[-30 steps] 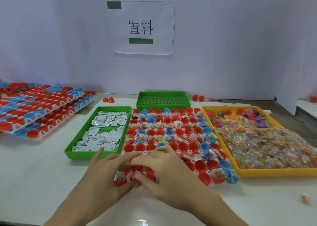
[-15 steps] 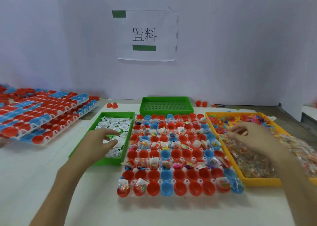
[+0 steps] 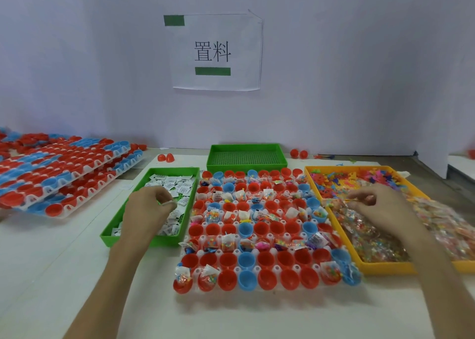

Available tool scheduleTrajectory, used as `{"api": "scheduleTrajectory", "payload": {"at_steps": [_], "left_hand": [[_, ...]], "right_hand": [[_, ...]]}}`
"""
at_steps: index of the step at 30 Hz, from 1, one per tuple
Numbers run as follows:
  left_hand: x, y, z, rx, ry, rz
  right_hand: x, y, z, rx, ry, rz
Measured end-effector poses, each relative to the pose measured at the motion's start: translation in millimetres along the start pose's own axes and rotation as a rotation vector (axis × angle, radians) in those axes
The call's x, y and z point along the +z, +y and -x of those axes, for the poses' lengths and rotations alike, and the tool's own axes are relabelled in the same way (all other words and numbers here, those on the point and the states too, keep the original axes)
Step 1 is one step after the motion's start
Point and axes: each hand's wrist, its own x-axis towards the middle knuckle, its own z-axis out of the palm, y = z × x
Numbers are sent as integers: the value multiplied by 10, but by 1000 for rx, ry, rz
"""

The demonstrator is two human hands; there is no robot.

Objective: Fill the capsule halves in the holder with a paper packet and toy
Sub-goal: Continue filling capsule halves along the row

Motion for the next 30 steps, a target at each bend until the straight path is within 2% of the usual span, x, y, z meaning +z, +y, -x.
{"api": "scheduleTrajectory", "payload": {"at_steps": [4, 12, 17, 20, 26, 30], "left_hand": [[-22, 8, 9, -29, 69, 37], [-7, 48, 70, -8, 89, -21], [-36, 91, 90, 95, 243, 123], [-72, 134, 133, 117, 270, 187], [-147, 544, 357, 189, 178, 375], [-124, 1022, 600, 241, 10, 612]], "right_hand": [[-18, 17, -1, -3, -15, -35], [-28, 24, 17, -13, 164, -208], [-65, 26, 20, -29, 324, -322], [-95, 25, 33, -54, 370, -391], [-170, -217, 163, -125, 280, -555], [-305, -822, 442, -314, 180, -768]]}}
